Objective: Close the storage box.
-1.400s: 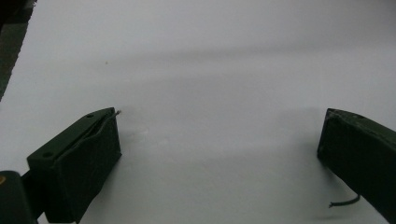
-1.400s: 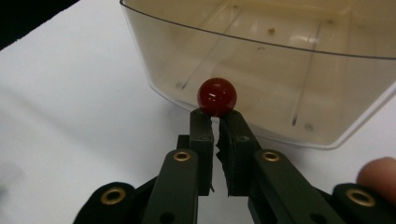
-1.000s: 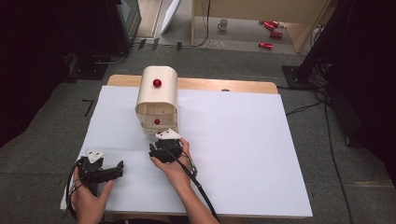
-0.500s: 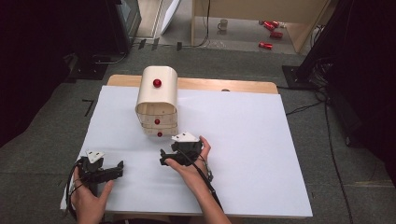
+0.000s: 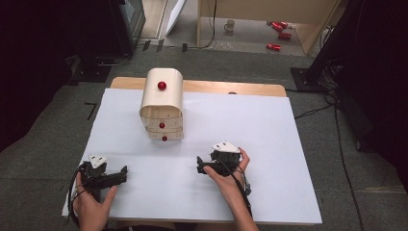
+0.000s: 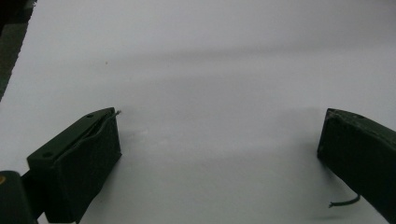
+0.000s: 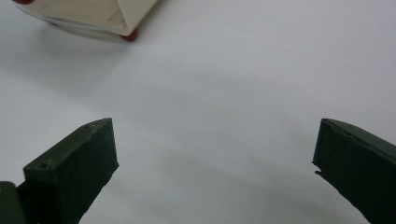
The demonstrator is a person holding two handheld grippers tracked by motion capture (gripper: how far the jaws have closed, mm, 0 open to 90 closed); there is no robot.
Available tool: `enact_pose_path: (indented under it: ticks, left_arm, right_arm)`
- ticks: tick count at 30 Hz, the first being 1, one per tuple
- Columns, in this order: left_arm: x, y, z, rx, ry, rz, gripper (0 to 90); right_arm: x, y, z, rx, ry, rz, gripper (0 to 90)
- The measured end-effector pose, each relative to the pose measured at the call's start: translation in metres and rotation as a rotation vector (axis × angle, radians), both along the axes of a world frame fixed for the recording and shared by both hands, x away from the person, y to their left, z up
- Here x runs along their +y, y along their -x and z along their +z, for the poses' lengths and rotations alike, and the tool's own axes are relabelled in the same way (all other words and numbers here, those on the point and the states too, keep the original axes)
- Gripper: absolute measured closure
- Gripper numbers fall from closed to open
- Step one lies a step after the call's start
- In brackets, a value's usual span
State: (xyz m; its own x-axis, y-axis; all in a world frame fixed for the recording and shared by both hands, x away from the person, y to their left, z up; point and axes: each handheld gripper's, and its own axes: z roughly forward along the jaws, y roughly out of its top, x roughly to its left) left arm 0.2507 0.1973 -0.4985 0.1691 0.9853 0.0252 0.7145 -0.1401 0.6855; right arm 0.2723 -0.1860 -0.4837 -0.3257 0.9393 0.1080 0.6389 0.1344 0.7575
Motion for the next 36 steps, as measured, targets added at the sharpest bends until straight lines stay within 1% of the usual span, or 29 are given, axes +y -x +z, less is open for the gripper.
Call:
enact_pose_path:
  ticks: [7, 11, 13, 20, 22, 23, 24, 25, 26, 28, 31, 32, 33, 34, 35, 36]
  left_arm:
    - [0.000, 0.000, 0.000, 0.001, 0.000, 0.000, 0.0]
    - [0.000, 0.000, 0.000, 0.000, 0.000, 0.000, 0.0]
    - [0.000, 0.000, 0.000, 0.000, 0.000, 0.000, 0.0]
    - [0.000, 0.000, 0.000, 0.000, 0.000, 0.000, 0.0]
    - [0.000, 0.000, 0.000, 0.000, 0.000, 0.000, 0.0]
    - [0.000, 0.000, 0.000, 0.000, 0.000, 0.000, 0.0]
    - [0.000, 0.000, 0.000, 0.000, 0.000, 0.000, 0.0]
    - [0.000, 0.000, 0.000, 0.000, 0.000, 0.000, 0.0]
    - [0.000, 0.000, 0.000, 0.000, 0.000, 0.000, 0.0]
    - [0.000, 0.000, 0.000, 0.000, -0.001, -0.001, 0.0]
    - [0.000, 0.000, 0.000, -0.001, 0.000, -0.001, 0.0]
    - [0.000, 0.000, 0.000, -0.001, 0.000, -0.001, 0.0]
    - [0.000, 0.000, 0.000, -0.001, -0.001, -0.001, 0.0]
    - [0.000, 0.000, 0.000, -0.001, 0.000, -0.001, 0.0]
    - [0.000, 0.000, 0.000, -0.001, 0.000, -0.001, 0.0]
    - [0.000, 0.000, 0.000, -0.001, 0.000, -0.001, 0.0]
  right_arm:
    - [-0.033, 0.009, -0.001, 0.004, 0.018, -0.046, 0.0]
    - [-0.057, 0.014, 0.000, 0.007, 0.021, -0.082, 0.0]
    - [-0.070, 0.018, 0.000, 0.009, 0.032, -0.102, 0.0]
    - [-0.112, 0.031, -0.002, 0.019, 0.034, -0.171, 0.0]
    - [-0.125, 0.035, -0.003, 0.016, 0.038, -0.193, 0.0]
    - [-0.125, 0.035, -0.003, 0.016, 0.038, -0.193, 0.0]
    - [-0.136, 0.039, -0.002, 0.016, 0.042, -0.214, 0.0]
    - [-0.136, 0.039, -0.002, 0.016, 0.042, -0.214, 0.0]
    - [-0.148, 0.042, -0.002, 0.010, 0.043, -0.231, 0.0]
    - [-0.156, 0.045, -0.002, 0.009, 0.039, -0.245, 0.0]
    - [-0.173, 0.052, -0.003, 0.024, 0.032, -0.281, 0.0]
    - [-0.173, 0.052, -0.003, 0.024, 0.032, -0.281, 0.0]
    - [-0.177, 0.054, -0.004, 0.035, 0.030, -0.297, 0.0]
    - [-0.184, 0.057, -0.006, 0.044, 0.035, -0.324, 0.0]
    - [-0.184, 0.057, -0.006, 0.044, 0.035, -0.324, 0.0]
    - [-0.188, 0.060, -0.010, 0.059, 0.055, -0.333, 0.0]
